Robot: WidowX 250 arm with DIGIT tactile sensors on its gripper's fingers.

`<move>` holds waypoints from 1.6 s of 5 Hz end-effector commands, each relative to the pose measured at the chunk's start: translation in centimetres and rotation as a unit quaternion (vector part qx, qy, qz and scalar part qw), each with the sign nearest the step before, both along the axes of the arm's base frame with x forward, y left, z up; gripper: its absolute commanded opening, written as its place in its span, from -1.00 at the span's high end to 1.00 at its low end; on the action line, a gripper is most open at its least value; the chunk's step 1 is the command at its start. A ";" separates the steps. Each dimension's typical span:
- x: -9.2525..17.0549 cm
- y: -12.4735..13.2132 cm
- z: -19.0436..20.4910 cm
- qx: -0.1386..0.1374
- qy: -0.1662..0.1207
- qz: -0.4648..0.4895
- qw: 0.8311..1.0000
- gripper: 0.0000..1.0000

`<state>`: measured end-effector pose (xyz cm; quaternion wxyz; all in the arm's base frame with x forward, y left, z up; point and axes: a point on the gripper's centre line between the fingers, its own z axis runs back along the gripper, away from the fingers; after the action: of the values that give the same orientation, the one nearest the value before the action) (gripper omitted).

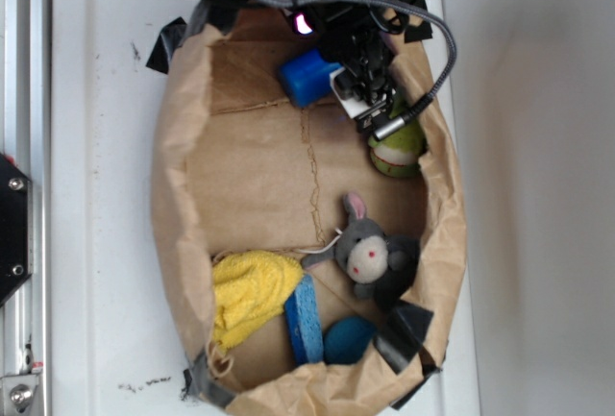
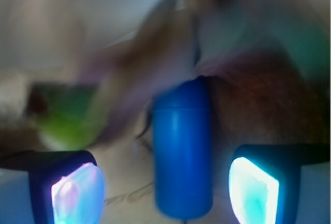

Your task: Grab the blue bottle.

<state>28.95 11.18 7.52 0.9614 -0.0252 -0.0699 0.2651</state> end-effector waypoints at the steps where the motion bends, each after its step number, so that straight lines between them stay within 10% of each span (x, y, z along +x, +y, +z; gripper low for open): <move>1: 1.5 0.0 -1.2 0.022 -0.007 -0.015 1.000 -1.00; 2: 1.7 -1.0 -1.9 0.023 -0.011 -0.044 0.999 -1.00; 3: 1.4 -1.9 -1.9 0.022 -0.020 -0.069 0.997 1.00; 6: 0.1 -3.0 -0.1 0.020 -0.033 -0.115 0.993 1.00; 8: -2.6 -6.8 5.2 -0.038 -0.007 -0.196 0.980 1.00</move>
<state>25.45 4.02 10.82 0.9925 -0.0833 -0.0227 0.0868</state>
